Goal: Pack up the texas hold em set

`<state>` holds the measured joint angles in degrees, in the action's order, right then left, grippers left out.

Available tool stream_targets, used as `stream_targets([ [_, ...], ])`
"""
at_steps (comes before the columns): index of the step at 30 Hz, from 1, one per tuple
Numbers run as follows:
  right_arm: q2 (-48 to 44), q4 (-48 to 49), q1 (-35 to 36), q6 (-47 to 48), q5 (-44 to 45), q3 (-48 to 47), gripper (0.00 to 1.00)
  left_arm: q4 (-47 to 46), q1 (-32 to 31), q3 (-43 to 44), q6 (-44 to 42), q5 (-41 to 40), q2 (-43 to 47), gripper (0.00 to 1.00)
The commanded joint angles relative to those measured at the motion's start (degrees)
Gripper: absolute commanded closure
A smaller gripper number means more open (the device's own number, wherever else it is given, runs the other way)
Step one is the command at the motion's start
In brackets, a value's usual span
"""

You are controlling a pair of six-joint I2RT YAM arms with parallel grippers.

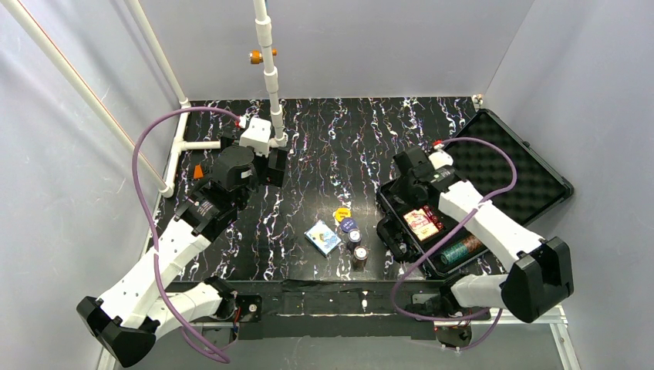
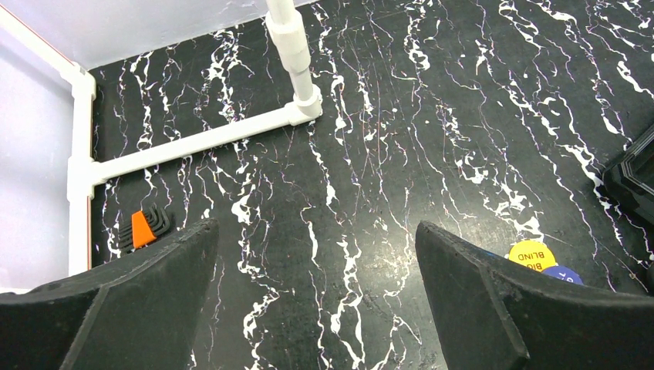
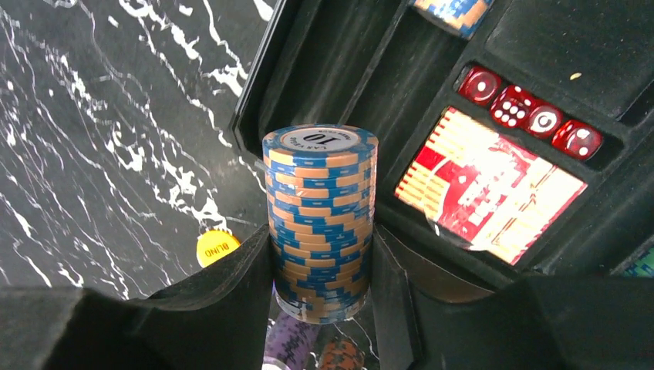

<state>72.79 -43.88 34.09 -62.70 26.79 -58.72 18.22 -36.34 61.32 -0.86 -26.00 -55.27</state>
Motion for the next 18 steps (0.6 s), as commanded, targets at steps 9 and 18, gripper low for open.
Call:
stream_targets([
  [9, 6.64, 9.00, -8.91, 2.26, -10.39, -3.39, 0.99, 0.19, 0.13, -0.20, 0.43, -0.72, -0.09, 0.02],
  [18, 10.15, 11.68, -12.46, -1.00, -12.21, -2.21, 0.99, 0.07, 0.13, -0.41, 0.42, -0.37, 0.24, 0.02],
])
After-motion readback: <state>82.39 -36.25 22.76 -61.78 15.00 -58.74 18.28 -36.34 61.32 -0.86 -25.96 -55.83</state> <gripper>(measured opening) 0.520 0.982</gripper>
